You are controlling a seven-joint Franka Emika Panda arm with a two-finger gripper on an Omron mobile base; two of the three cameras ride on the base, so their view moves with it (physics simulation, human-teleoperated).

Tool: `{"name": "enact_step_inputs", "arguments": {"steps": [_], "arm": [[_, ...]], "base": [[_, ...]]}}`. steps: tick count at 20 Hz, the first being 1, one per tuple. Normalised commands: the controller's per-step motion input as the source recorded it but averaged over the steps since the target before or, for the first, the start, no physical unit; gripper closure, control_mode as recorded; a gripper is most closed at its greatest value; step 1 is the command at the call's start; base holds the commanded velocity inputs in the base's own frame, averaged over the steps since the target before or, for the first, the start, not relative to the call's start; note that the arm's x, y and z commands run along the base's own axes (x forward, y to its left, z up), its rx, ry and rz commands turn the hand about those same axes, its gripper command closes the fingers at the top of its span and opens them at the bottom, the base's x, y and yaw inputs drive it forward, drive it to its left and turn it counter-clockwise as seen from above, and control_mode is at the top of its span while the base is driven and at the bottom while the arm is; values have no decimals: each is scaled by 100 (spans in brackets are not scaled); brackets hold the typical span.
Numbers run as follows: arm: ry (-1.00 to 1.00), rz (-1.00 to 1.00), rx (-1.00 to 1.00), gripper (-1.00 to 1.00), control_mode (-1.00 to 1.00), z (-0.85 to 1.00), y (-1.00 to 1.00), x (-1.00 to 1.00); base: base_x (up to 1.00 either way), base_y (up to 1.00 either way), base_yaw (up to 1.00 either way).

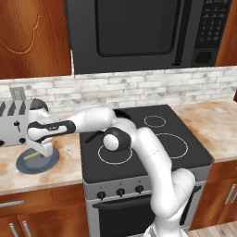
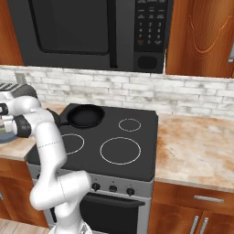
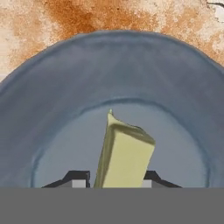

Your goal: Pick up the butter stick and place it in the pan. Then turn on the burner for the pan.

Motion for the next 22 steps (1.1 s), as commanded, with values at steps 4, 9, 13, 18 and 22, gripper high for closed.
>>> {"name": "enact_step_inputs", "arguments": {"steps": [4,9,13,18,22], "arm": [[-9,6,0,100,-100,25,-21,-24],[-8,8,0,100,-100,29,-44,-25],[-6,8,0,100,-100,36,-54,-19],[-5,11,0,100,-100,24,-71,-21],[-5,10,4,100,-100,25,-82,-15]], "base": [[0,0,0],[0,0,0],[0,0,0],[0,0,0],[0,0,0]]}}
